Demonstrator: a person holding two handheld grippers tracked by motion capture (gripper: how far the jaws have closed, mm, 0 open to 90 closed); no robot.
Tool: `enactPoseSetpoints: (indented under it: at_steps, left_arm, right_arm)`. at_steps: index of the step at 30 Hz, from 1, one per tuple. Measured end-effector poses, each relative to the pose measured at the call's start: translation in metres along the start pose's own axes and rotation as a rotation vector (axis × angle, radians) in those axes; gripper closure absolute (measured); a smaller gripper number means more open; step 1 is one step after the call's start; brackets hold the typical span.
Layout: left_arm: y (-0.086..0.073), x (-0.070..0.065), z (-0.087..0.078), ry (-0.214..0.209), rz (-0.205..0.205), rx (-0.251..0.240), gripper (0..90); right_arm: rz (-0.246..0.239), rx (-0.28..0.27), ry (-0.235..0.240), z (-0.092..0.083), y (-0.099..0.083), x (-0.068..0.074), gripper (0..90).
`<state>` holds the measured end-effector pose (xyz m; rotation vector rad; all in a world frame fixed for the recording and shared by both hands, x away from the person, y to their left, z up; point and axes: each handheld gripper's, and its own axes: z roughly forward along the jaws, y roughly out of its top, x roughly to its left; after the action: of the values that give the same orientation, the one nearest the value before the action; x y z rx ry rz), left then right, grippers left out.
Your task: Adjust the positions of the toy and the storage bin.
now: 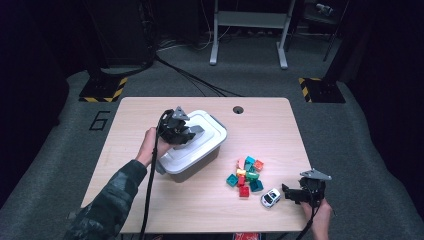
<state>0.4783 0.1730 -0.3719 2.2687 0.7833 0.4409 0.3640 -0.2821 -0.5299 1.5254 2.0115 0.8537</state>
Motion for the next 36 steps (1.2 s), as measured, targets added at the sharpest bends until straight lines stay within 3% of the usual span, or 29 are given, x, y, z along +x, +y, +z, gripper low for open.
enactPoseSetpoints:
  at_steps: [5, 10, 20, 26, 30, 36]
  left_arm:
    - [0.005, -0.009, 0.005, 0.029, -0.087, -0.001, 66.3]
    - [0.012, -0.02, 0.012, 0.059, -0.148, -0.009, 66.6]
    - [0.015, -0.026, 0.014, 0.046, -0.153, -0.012, 66.8]
    - [0.013, -0.02, 0.015, 0.023, -0.201, -0.028, 67.0]
    - [0.013, -0.019, 0.015, -0.014, -0.238, -0.031, 67.2]
    - [0.014, -0.024, 0.017, -0.033, -0.243, -0.04, 67.3]
  right_arm:
    - [0.0, 0.0, 0.0, 0.0, 0.0, 0.0, 0.0]
    - [0.0, 0.0, -0.001, 0.0, 0.0, 0.0, 0.0]
    - [0.0, -0.001, -0.001, 0.0, 0.0, 0.0, 0.0]
    - [-0.001, 0.0, 0.001, 0.0, 0.0, 0.0, 0.0]
    - [-0.002, 0.001, 0.001, 0.0, 0.0, 0.0, 0.0]
    - [-0.002, 0.0, 0.001, 0.0, 0.0, 0.0, 0.0]
